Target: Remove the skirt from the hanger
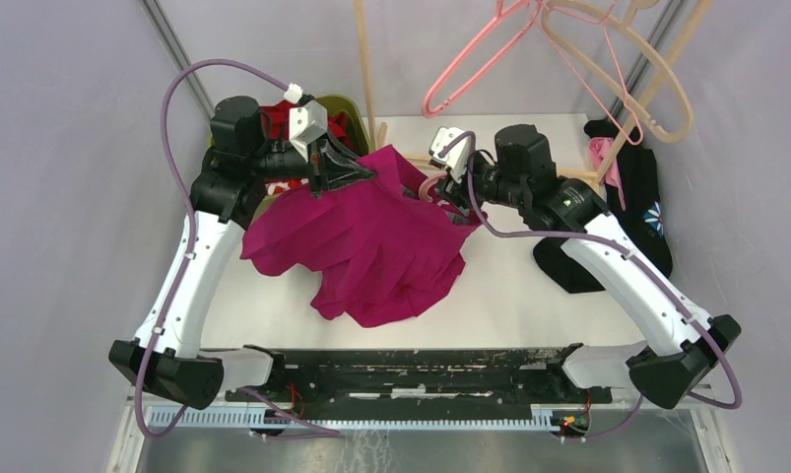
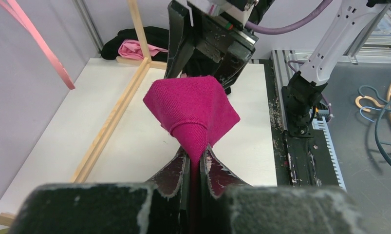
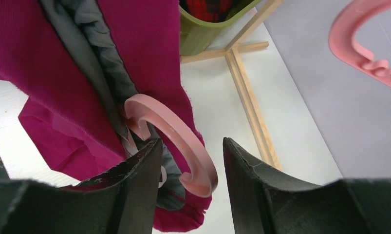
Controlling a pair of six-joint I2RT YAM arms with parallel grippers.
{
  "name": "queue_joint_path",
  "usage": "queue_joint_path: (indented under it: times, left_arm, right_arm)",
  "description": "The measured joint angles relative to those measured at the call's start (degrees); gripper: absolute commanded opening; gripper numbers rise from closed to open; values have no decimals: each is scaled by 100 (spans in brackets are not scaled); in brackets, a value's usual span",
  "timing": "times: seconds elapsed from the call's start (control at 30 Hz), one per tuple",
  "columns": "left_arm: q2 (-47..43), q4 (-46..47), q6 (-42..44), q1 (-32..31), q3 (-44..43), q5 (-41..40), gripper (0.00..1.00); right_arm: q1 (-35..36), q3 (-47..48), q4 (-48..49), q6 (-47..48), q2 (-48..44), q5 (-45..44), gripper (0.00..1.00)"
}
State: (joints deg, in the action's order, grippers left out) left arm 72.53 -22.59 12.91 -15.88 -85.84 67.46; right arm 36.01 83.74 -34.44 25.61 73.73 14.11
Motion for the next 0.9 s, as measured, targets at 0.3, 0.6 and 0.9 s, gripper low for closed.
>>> queue_joint_path:
  times: [0.3,0.6,0.9]
  left_arm:
    - [-11,7,0,0,11,-50,3]
    - [-17,44,2,0,157,-162,3]
    - [2,-46,234,-24,374,-507,3]
  right_arm:
    - [7,0,-2,-111,186,387,1]
    - [63,4,-105,-168,184,92,1]
    - [57,4,-789,175,-140,-330,1]
